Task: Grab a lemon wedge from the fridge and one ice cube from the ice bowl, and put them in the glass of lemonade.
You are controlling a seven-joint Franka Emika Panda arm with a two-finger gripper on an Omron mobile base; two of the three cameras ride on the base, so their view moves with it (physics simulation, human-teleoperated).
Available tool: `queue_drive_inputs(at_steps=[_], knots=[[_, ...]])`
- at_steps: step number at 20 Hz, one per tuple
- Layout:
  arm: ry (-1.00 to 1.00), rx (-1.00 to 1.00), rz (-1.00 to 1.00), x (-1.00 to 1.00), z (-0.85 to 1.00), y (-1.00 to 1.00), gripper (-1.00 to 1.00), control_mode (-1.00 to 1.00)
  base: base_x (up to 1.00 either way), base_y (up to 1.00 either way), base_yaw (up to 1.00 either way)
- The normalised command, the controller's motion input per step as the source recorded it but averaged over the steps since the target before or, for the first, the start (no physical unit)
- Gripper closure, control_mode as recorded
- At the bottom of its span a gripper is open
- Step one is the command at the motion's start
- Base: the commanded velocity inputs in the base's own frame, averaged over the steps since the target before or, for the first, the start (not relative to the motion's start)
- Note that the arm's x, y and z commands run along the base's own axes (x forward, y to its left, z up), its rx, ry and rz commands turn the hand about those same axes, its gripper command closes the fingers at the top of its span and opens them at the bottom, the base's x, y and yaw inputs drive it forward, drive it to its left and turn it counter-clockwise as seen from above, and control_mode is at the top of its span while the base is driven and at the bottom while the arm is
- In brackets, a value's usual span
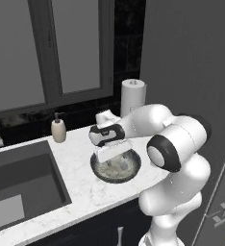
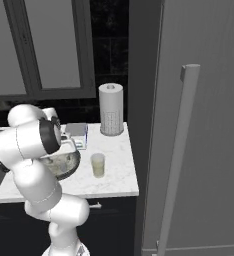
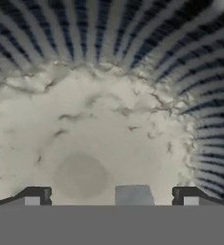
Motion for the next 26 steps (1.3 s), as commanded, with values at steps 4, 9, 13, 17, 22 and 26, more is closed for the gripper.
queue_drive_inputs(at_steps=[4, 9, 13, 17, 22, 26], knots=[[-0.01, 0.00, 0.00, 0.07, -0.13, 0.00, -1.00, -1.00, 0.00, 0.00, 0.00], [-0.02, 0.00, 0.00, 0.07, -0.13, -0.03, -1.00, -1.00, 0.00, 0.00, 0.00], [-0.03, 0.00, 0.00, 0.03, 0.00, 0.00, -1.00, -1.00, 0.00, 0.00, 0.00], [-0.10, 0.00, 0.00, -0.16, -0.01, -0.01, -1.00, -1.00, 0.00, 0.00, 0.00], [-0.05, 0.01, 0.00, -0.20, 0.00, -0.01, -1.00, -1.00, 0.00, 0.00, 0.00], [-0.10, 0.06, 0.00, -0.09, 0.00, 0.00, -1.00, -1.00, 0.00, 0.00, 0.00]])
